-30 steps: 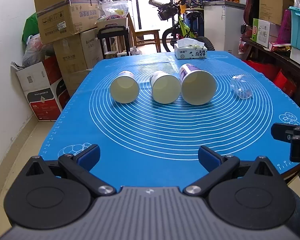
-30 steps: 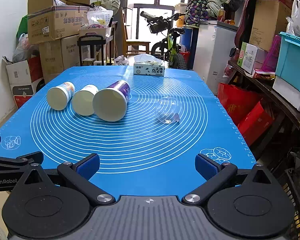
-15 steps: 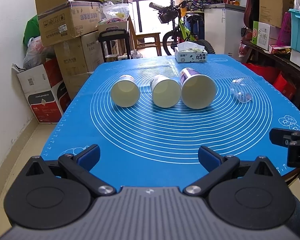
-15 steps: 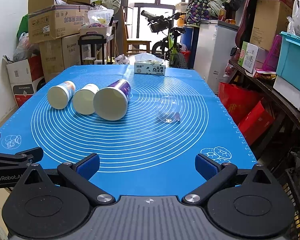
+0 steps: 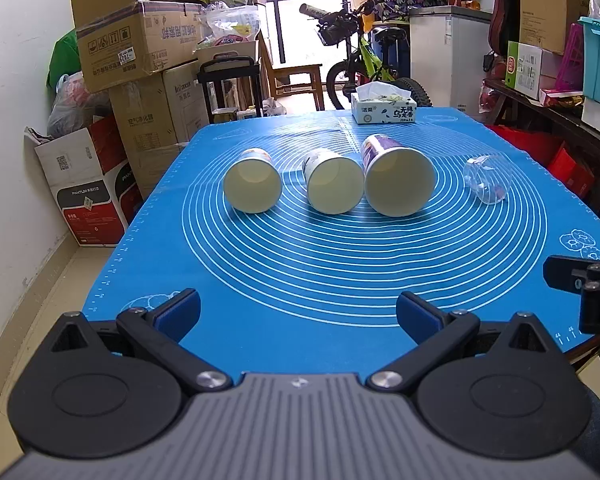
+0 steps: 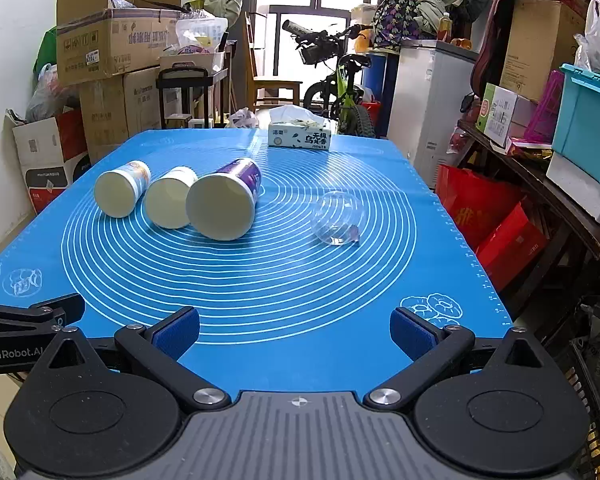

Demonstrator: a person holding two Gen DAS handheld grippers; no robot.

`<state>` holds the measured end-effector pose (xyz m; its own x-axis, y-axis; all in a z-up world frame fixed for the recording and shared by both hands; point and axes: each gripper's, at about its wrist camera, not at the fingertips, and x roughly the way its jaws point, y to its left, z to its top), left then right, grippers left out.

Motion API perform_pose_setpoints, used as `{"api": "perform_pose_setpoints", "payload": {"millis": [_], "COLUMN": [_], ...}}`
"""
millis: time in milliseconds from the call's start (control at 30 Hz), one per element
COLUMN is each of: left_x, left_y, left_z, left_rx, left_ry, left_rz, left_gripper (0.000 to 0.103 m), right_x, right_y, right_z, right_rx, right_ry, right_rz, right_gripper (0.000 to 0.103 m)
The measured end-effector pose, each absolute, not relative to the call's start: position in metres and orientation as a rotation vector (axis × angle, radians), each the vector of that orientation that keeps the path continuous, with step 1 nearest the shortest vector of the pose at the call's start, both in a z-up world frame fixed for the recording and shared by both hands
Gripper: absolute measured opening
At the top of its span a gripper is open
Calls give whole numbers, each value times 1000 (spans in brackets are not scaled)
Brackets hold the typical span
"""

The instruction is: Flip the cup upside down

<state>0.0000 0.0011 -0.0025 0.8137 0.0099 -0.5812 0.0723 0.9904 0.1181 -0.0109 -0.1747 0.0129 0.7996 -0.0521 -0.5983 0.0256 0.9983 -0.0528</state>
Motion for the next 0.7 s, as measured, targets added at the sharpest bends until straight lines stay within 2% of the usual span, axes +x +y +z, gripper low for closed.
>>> {"api": "perform_pose_setpoints", "payload": {"millis": [700], "left_x": [0], "left_y": [2], "left_z": [-2], "left_rx": [149], "left_ry": [617], "left_rz": [-22], "left_gripper": [102], "right_x": [-11], "right_y": [-176], "right_z": [13], "right_rx": [-44], "right_ry": [642], "right_rz": [-44], "right_gripper": [103]}}
